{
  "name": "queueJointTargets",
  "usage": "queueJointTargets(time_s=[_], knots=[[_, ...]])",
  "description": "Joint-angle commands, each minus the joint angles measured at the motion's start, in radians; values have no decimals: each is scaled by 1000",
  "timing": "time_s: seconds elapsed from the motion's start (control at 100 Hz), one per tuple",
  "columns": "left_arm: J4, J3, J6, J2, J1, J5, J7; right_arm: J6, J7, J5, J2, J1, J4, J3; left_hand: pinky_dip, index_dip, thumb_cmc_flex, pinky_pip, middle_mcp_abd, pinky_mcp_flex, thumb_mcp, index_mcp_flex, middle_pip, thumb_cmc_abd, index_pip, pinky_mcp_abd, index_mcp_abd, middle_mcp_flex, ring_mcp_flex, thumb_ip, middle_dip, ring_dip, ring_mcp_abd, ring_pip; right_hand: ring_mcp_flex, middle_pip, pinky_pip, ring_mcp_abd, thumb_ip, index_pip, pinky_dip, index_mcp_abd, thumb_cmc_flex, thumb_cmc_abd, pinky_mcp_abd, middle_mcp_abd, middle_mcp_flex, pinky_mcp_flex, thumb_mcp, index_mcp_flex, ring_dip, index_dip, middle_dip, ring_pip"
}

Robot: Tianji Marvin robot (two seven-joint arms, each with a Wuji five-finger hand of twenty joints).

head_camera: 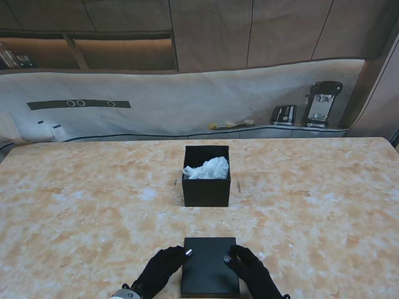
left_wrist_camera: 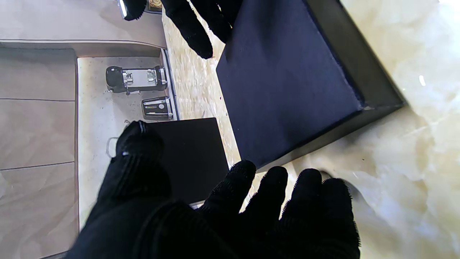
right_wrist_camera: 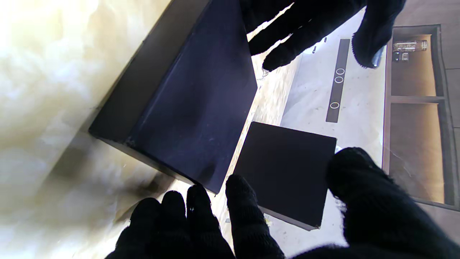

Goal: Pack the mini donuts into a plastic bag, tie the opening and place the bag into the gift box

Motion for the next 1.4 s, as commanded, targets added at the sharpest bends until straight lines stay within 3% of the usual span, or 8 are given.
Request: queueJointTargets(time_s=[0.0,0.4,0.9,1.39], knots=[[17,10,15,-8,4,-14,-16,14,20,7,-8,-11,12,-9,-52,8,15,-49,-18,-5,-8,-6,9,26,-12,39,3,-22,-5,16,0,3,43,0,-14,-5,7,33,-41,17,55,-31,-14,-7,82,-19,6,21,8,-9,0,-10,-9,9],[2,24,34,-20,-9,-101,2,13,17,19,-9,-13,4,-21,-50,9,51,-32,-14,7,-6,7,14,34,-8,38,4,-11,6,14,0,5,49,6,-16,-35,1,21,-42,26,86,-36,-16,-9,73,-30,2,39,18,-22,0,-20,-22,9],[-13,29,7,-20,-19,-190,-17,-6,-20,78,-22,-19,-8,-34,-47,7,104,-18,-16,26,-1,27,17,49,-4,39,-1,12,27,15,-2,3,49,13,-16,-58,-17,18,-43,50,99,-33,-17,-20,58,-34,6,50,38,-36,3,-25,-30,16],[-36,22,-33,-13,-20,-185,-29,-48,-19,90,-18,-55,-53,-27,-47,6,128,-17,-21,32,-3,38,19,55,-2,37,-3,18,33,14,-2,1,48,15,-16,-52,-30,16,-45,64,107,-29,-22,-21,55,-35,6,53,48,-39,5,-34,-25,20]])
